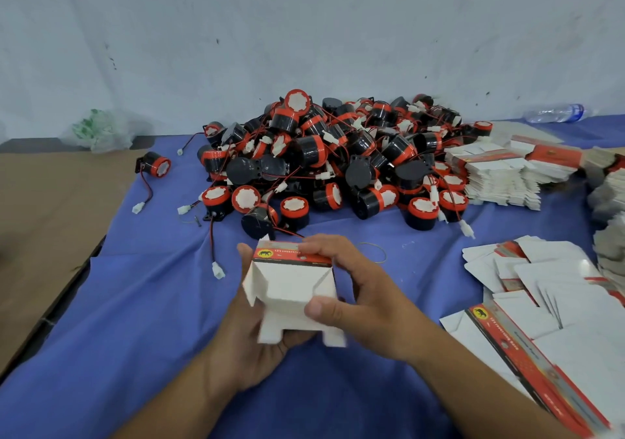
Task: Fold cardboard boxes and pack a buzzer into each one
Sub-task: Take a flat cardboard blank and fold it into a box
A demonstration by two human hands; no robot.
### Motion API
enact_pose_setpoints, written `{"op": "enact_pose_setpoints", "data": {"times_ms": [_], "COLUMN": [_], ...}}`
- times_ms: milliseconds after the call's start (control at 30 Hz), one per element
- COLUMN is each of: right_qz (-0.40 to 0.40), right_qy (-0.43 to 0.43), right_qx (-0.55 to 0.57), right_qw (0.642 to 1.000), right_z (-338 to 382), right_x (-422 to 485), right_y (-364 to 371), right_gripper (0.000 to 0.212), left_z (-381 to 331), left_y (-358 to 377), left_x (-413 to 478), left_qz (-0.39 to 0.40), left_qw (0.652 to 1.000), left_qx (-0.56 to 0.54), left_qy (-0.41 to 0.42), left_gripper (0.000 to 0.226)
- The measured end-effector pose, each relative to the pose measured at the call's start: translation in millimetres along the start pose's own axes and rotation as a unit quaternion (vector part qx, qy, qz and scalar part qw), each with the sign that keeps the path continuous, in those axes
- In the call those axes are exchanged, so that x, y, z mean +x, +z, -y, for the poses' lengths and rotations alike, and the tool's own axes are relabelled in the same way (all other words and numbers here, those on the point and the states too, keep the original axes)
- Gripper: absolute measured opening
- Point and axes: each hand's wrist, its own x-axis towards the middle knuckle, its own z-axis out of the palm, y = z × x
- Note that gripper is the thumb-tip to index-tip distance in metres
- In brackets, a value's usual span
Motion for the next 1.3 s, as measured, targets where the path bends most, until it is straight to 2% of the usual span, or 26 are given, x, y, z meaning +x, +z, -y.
{"op": "enact_pose_setpoints", "data": {"times_ms": [100, 167, 267, 400, 500, 633, 733, 767, 867, 967, 1100, 1200, 1233, 1300], "right_qz": [-0.022, -0.029, -0.01, 0.033, -0.032, -0.132, -0.162, -0.16, -0.161, -0.138, -0.088, -0.027, -0.031, -0.091], "right_qy": [0.044, 0.083, 0.082, 0.103, 0.133, 0.141, 0.127, 0.125, 0.121, 0.108, 0.063, 0.055, 0.058, 0.073], "right_qx": [-0.082, -0.041, 0.022, 0.083, 0.154, 0.207, 0.25, 0.244, 0.144, 0.084, 0.14, 0.168, 0.161, 0.164], "right_qw": [0.995, 0.995, 0.996, 0.991, 0.978, 0.959, 0.946, 0.948, 0.969, 0.981, 0.984, 0.984, 0.985, 0.98], "right_z": [-1, 0, 3, 6, 6, 3, 2, 4, 4, 4, 2, 1, 1, 0], "right_x": [0, 0, 0, 1, 3, 6, 6, 6, 4, 2, -1, -3, -2, 1], "right_y": [0, 0, -6, -6, -6, -10, -8, -6, 1, 4, 4, 9, 12, 16], "right_gripper": [0.067, 0.069, 0.061, 0.048, 0.043, 0.026, 0.02, 0.016, 0.016, 0.021, 0.02, 0.024, 0.025, 0.023], "left_z": [4, 3, -1, -8, -8, -5, -2, -2, -7, -6, -4, -7, -9, -10], "left_y": [5, 4, -4, -17, -18, -10, -6, -5, -6, -11, -12, -16, -17, -12], "left_x": [3, 5, 5, 6, 4, -1, -3, -2, -2, 0, 3, 6, 4, 4], "left_qz": [0.018, 0.036, 0.051, 0.085, 0.082, 0.136, 0.126, 0.116, 0.118, 0.124, 0.048, -0.008, -0.022, -0.02], "left_qw": [0.992, 0.98, 0.945, 0.952, 0.938, 0.9, 0.891, 0.892, 0.918, 0.933, 0.954, 0.944, 0.947, 0.939], "left_qx": [0.11, 0.15, 0.242, 0.211, 0.258, 0.352, 0.37, 0.371, 0.317, 0.288, 0.242, 0.261, 0.251, 0.27], "left_qy": [0.063, 0.127, 0.213, 0.205, 0.217, 0.217, 0.231, 0.23, 0.206, 0.178, 0.173, 0.201, 0.2, 0.211], "left_gripper": [0.052, 0.058, 0.073, 0.061, 0.051, 0.051, 0.068, 0.068, 0.038, 0.037, 0.031, 0.026, 0.027, 0.031]}}
